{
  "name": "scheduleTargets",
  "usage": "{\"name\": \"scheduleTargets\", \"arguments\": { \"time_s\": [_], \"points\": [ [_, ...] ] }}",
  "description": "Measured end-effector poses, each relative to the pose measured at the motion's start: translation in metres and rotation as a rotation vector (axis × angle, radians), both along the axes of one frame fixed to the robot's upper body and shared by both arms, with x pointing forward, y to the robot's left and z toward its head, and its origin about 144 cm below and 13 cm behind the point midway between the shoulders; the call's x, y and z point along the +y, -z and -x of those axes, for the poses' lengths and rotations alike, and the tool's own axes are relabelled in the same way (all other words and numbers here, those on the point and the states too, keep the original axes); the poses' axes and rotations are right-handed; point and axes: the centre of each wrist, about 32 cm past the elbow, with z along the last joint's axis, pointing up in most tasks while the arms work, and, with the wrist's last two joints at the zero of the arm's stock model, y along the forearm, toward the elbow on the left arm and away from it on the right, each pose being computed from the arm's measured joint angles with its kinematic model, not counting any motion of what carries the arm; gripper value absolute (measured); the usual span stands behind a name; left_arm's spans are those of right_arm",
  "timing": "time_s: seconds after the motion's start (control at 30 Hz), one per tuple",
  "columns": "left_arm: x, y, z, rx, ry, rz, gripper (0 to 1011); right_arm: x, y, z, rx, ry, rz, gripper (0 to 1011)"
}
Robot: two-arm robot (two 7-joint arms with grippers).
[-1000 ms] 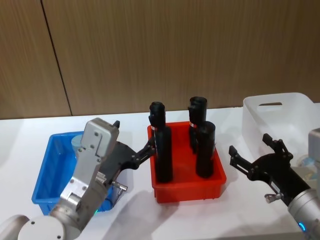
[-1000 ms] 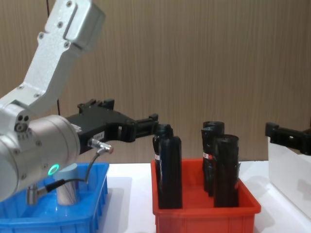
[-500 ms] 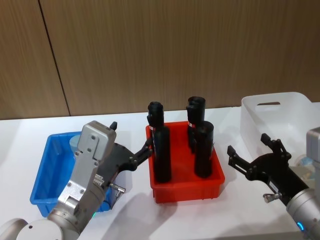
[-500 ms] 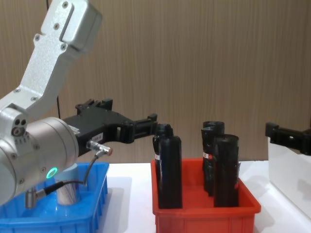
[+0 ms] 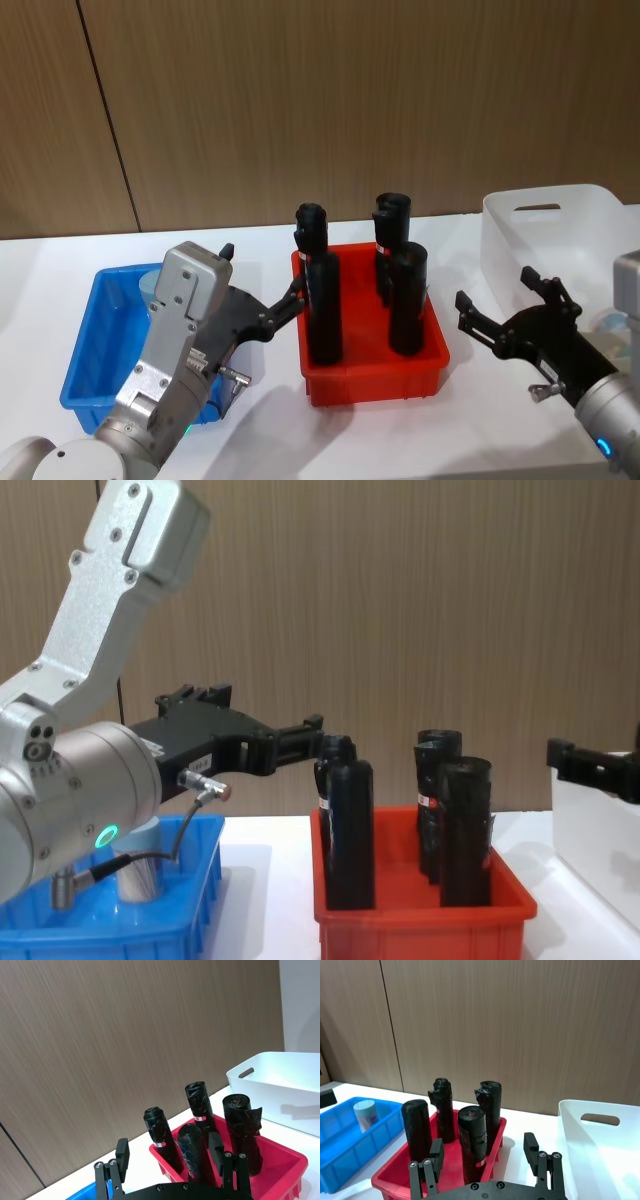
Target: Pick the cotton swabs from the blue box and place them into the white box.
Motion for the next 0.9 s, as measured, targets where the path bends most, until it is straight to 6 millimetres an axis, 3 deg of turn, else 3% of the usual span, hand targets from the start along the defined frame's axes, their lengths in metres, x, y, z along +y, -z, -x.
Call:
{"name": "scheduleTargets", "arguments": {
  "time_s": [0.9],
  "points": [
    [0.000,0.000,0.000,0.000,0.000,0.000,1004,-0.046,0.016,-0.084,0.153,-0.187,-0.025,1002]
  ]
}}
